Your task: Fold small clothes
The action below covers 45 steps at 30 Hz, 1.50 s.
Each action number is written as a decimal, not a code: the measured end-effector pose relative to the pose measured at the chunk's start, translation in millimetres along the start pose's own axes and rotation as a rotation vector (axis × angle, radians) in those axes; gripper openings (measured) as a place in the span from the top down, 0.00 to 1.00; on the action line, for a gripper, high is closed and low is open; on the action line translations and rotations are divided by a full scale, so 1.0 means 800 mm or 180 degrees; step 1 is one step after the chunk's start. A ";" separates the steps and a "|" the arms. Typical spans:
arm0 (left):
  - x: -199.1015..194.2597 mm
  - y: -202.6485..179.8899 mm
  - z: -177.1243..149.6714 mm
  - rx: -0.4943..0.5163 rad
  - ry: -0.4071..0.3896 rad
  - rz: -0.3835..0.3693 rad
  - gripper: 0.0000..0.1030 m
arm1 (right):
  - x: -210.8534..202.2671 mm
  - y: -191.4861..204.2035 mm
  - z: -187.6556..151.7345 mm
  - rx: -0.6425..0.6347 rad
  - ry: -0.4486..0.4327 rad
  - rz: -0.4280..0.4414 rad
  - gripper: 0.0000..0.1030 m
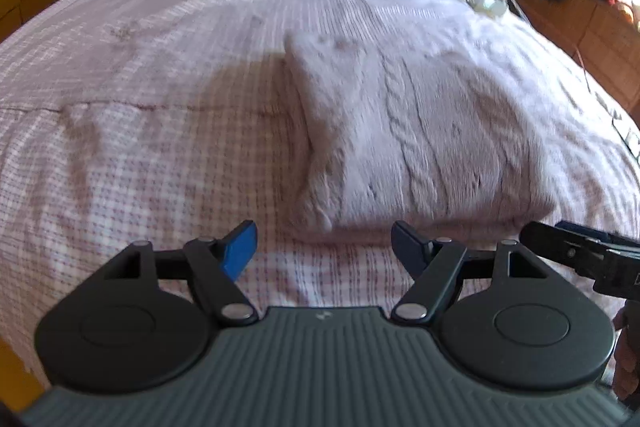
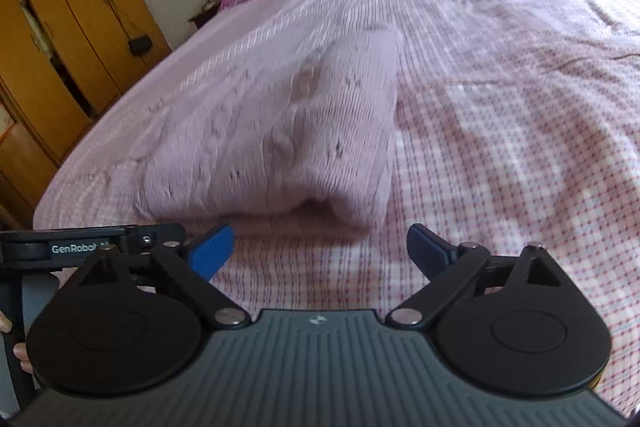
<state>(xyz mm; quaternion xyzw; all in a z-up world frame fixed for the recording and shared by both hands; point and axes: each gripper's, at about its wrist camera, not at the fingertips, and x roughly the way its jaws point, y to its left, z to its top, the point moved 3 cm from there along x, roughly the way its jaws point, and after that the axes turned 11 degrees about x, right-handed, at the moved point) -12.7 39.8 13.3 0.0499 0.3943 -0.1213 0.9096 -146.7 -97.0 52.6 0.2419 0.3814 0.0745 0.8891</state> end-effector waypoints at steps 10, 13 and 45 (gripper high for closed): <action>0.029 -0.013 -0.019 0.0003 0.0445 0.0147 0.27 | 0.015 -0.010 -0.007 0.0147 0.0126 -0.0114 0.03; 0.030 -0.016 -0.020 0.0022 0.0461 0.0193 0.27 | 0.018 -0.009 -0.006 0.0155 0.0131 -0.0128 0.03; 0.033 -0.025 -0.023 0.0126 0.0480 0.0302 0.27 | 0.020 -0.009 -0.006 0.0160 0.0145 -0.0141 0.03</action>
